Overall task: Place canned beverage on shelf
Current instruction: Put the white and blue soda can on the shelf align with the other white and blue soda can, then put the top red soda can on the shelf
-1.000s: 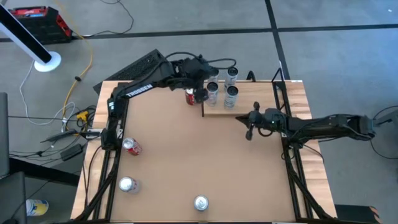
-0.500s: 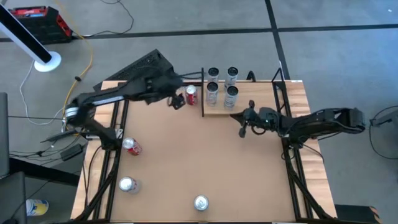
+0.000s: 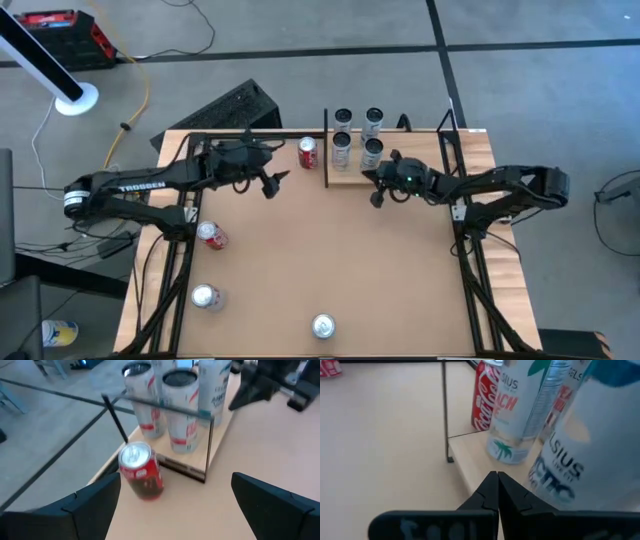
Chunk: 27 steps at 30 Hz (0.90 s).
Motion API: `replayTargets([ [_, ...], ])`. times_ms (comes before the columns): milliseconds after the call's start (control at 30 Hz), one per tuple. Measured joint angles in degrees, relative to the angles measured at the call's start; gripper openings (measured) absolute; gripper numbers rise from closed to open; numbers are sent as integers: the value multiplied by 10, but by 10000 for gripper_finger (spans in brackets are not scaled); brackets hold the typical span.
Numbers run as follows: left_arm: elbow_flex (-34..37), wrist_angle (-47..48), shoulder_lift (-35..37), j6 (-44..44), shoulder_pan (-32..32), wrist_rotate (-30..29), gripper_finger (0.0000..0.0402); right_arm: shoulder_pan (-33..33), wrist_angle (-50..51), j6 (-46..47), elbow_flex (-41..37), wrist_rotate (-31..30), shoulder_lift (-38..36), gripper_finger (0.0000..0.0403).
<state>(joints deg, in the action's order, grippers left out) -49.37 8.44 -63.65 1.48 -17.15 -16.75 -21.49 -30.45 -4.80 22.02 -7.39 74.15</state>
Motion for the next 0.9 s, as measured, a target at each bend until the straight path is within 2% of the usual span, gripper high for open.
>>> replayTargets([
  [233,44,4,12,-4,0,6,366,-31,2,-2,25,0,34,23],
  [667,54,-11,12,10,-5,14,366,-67,24,-51,30,2,39,23],
  [900,54,-20,8,11,-6,15,366,-57,43,-55,30,70,24,23],
])
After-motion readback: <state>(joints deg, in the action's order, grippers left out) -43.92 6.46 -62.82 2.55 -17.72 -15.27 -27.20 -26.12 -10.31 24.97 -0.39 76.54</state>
